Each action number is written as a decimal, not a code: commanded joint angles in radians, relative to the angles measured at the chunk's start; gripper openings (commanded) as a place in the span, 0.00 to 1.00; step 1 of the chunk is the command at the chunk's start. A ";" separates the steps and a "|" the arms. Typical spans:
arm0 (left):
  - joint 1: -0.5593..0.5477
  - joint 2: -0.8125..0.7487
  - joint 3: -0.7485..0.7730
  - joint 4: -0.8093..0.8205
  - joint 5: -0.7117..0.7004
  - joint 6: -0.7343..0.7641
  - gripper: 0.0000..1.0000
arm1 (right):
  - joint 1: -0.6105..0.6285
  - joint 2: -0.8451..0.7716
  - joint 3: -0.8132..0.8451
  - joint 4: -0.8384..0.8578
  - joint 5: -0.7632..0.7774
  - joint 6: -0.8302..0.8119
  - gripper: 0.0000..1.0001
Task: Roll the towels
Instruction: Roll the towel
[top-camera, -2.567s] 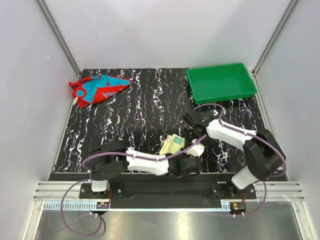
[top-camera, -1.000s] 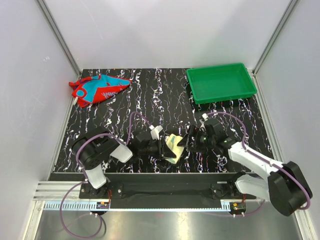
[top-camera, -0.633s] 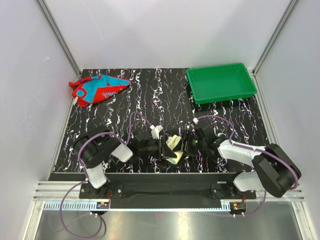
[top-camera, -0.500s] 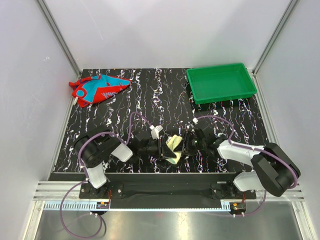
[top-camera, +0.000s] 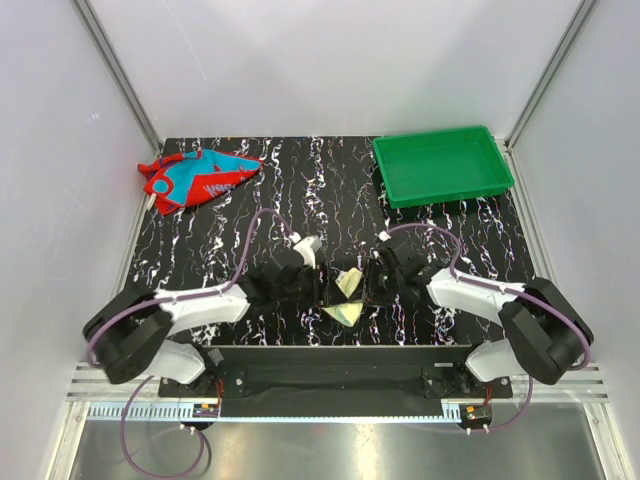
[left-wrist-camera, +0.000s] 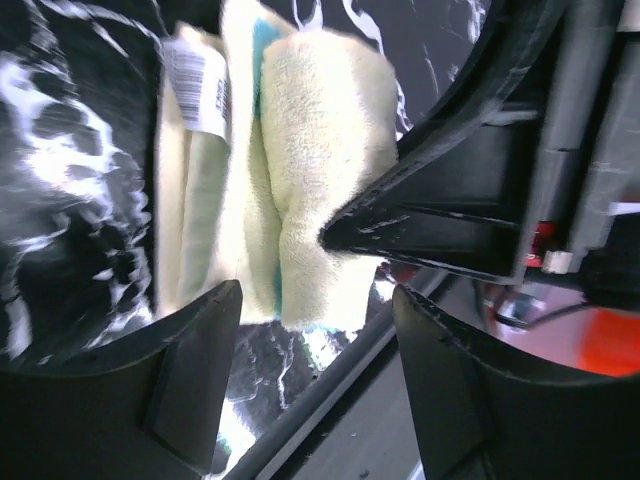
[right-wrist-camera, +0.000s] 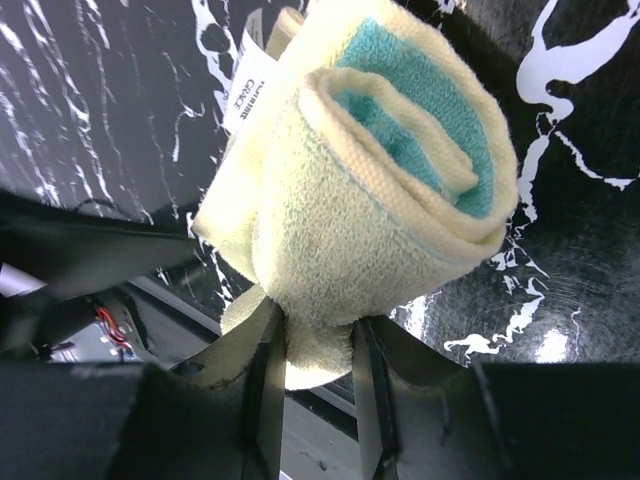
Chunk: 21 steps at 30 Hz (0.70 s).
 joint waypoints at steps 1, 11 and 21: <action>-0.083 -0.140 0.099 -0.327 -0.331 0.151 0.68 | 0.022 0.040 0.049 -0.102 0.042 -0.030 0.21; -0.536 -0.203 0.253 -0.464 -0.963 0.395 0.71 | 0.052 0.152 0.146 -0.184 0.046 -0.047 0.20; -0.622 0.198 0.396 -0.464 -1.031 0.439 0.70 | 0.059 0.164 0.199 -0.264 0.043 -0.058 0.20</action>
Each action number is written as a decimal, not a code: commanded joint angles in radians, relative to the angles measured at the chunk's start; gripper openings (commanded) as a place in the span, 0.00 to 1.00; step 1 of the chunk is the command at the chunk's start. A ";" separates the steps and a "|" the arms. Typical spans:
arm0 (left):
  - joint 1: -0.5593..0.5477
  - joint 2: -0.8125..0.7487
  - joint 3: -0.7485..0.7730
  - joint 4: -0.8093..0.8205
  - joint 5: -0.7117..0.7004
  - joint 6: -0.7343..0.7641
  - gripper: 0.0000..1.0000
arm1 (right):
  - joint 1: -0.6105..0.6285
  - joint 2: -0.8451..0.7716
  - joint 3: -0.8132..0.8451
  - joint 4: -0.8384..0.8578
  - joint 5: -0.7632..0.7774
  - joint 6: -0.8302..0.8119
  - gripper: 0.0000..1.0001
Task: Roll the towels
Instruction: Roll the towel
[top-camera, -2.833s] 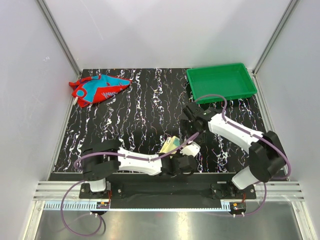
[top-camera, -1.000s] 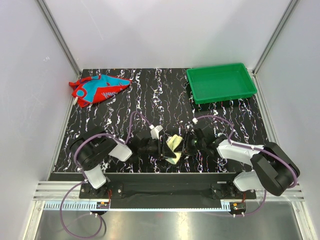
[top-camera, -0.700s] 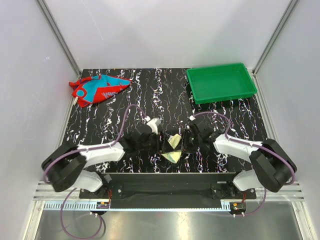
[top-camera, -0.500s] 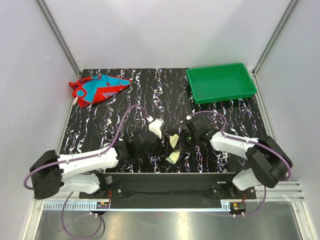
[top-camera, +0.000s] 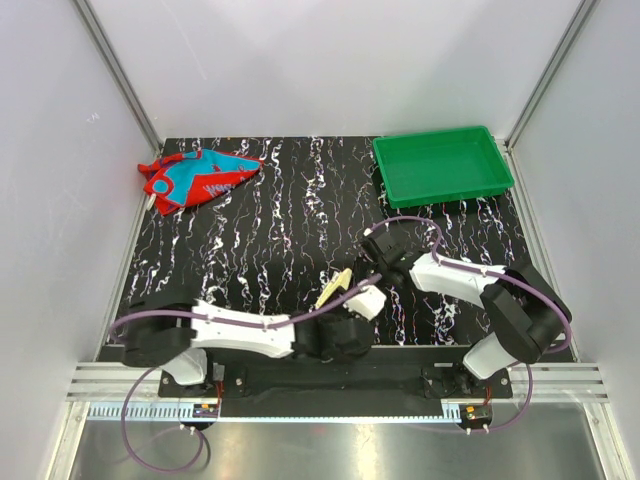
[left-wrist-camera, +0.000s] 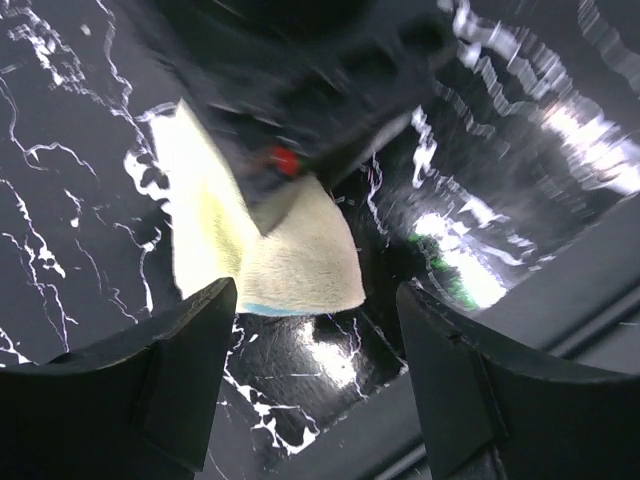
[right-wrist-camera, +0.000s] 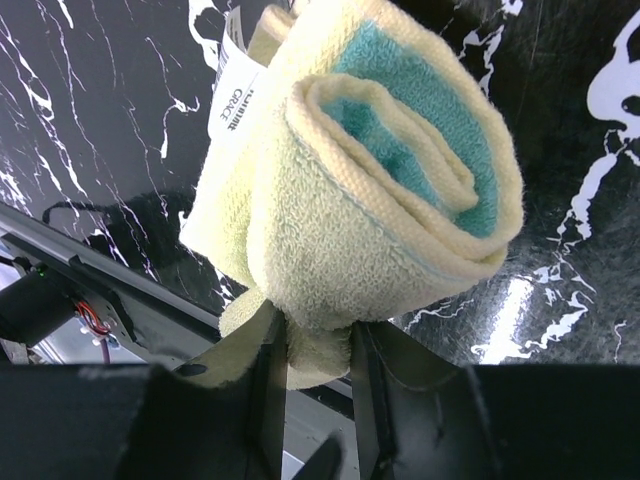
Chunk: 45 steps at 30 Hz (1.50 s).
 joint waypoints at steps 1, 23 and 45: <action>-0.014 0.072 0.073 0.005 -0.085 0.031 0.70 | 0.017 0.018 0.014 -0.084 0.039 -0.023 0.20; 0.019 0.257 0.070 0.044 0.005 0.031 0.05 | 0.017 -0.019 0.019 -0.129 0.025 -0.041 0.19; 0.248 -0.026 -0.142 0.290 0.487 -0.070 0.02 | -0.215 -0.504 0.129 -0.453 0.351 -0.088 0.87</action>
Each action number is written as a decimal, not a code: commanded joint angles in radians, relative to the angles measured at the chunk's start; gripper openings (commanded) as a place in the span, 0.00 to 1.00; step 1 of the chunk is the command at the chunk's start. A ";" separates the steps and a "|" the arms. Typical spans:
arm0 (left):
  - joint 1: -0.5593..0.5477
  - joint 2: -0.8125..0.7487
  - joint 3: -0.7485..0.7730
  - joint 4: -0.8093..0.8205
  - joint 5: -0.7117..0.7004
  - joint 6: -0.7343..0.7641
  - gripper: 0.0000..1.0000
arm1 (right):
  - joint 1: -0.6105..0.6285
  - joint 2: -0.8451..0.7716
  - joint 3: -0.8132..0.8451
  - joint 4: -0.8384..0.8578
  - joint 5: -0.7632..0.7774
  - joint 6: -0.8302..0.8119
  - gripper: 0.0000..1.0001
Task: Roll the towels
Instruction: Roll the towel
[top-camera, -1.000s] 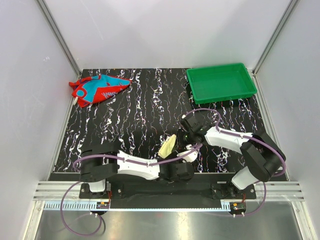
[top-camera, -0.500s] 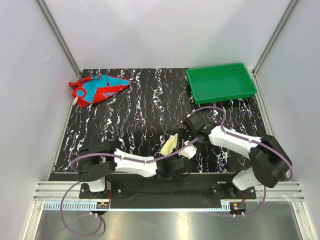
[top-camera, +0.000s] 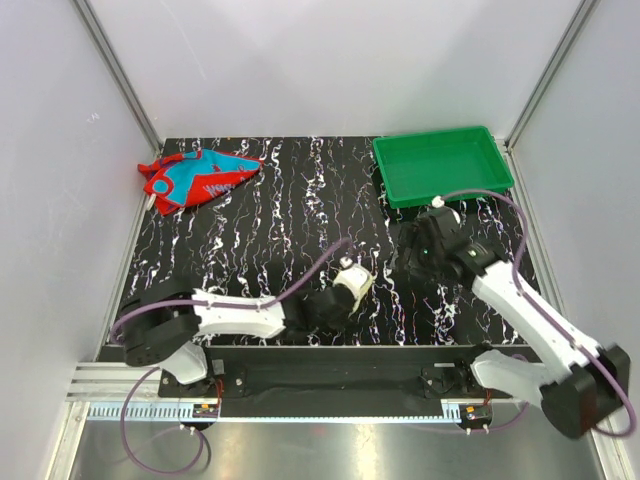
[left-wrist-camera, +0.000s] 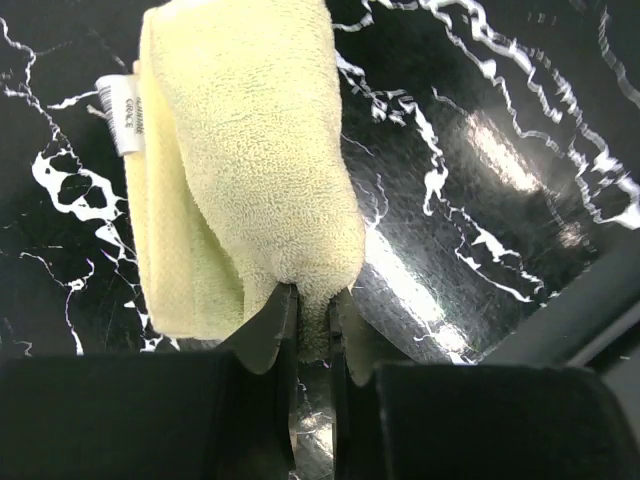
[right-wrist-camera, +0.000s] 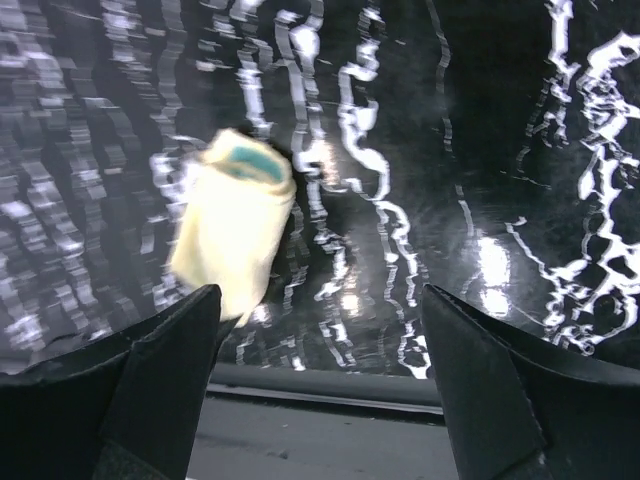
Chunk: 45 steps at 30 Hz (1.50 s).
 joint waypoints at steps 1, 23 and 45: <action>0.083 -0.083 -0.080 0.104 0.234 -0.087 0.02 | -0.001 -0.154 -0.035 0.053 -0.026 0.003 0.87; 0.695 0.113 -0.372 0.811 1.013 -0.592 0.00 | 0.002 -0.064 -0.390 0.749 -0.435 0.168 0.86; 0.825 0.268 -0.352 0.808 1.087 -0.688 0.00 | 0.120 0.540 -0.352 1.328 -0.421 0.230 0.86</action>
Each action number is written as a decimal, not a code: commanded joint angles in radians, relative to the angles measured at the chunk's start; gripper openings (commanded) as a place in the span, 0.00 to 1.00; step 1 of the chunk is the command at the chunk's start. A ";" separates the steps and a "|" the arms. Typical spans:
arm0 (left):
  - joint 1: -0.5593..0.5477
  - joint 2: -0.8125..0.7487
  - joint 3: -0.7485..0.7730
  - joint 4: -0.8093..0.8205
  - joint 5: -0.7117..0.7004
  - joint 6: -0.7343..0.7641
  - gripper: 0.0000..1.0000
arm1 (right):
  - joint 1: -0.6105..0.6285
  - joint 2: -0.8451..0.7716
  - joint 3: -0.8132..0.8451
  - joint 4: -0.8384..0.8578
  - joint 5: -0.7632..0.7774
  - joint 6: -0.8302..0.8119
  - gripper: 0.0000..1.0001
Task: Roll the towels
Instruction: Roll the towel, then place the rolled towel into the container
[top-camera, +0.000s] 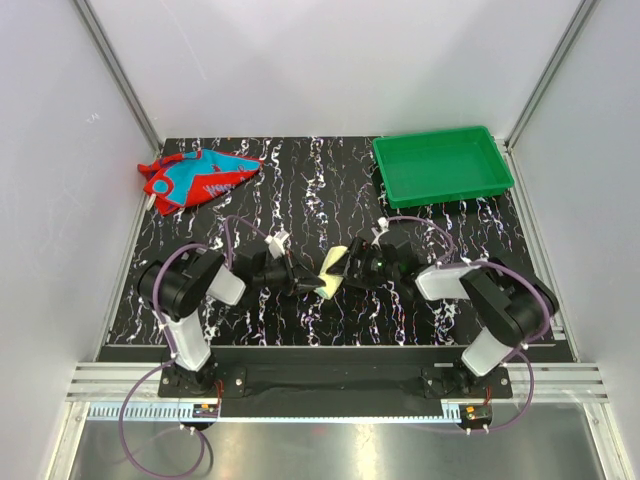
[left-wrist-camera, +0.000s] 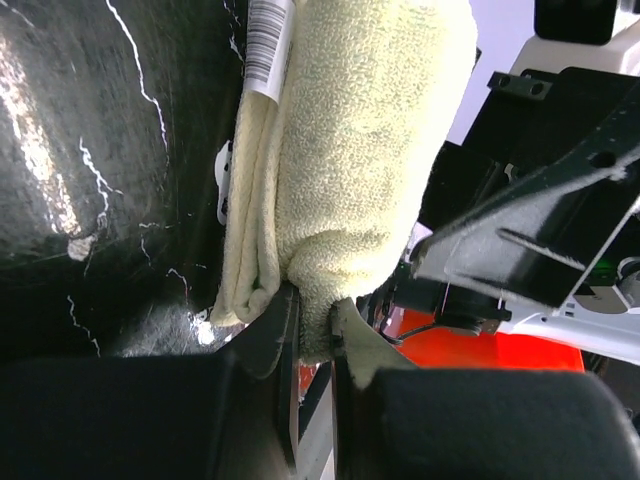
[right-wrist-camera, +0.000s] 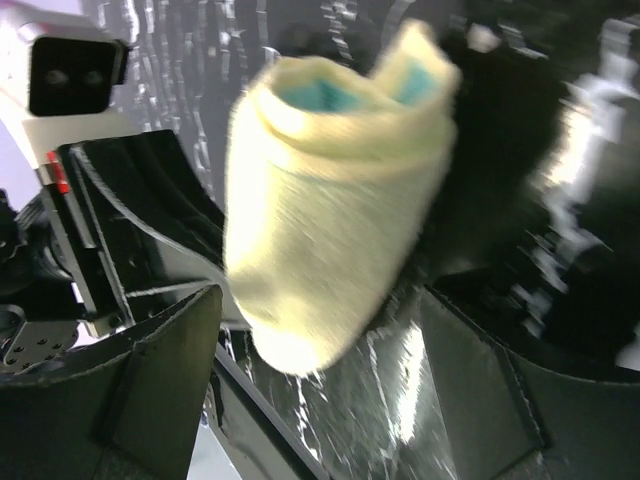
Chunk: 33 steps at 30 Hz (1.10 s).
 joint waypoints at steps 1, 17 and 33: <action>0.015 0.054 0.009 -0.097 -0.041 0.027 0.00 | 0.029 0.077 0.029 0.111 0.007 0.004 0.86; 0.018 0.091 0.017 -0.105 -0.061 0.064 0.06 | 0.036 0.199 0.101 0.114 -0.008 -0.006 0.00; -0.095 -0.354 -0.089 -0.384 -0.257 0.262 0.68 | -0.271 -0.045 0.754 -0.779 0.021 -0.505 0.00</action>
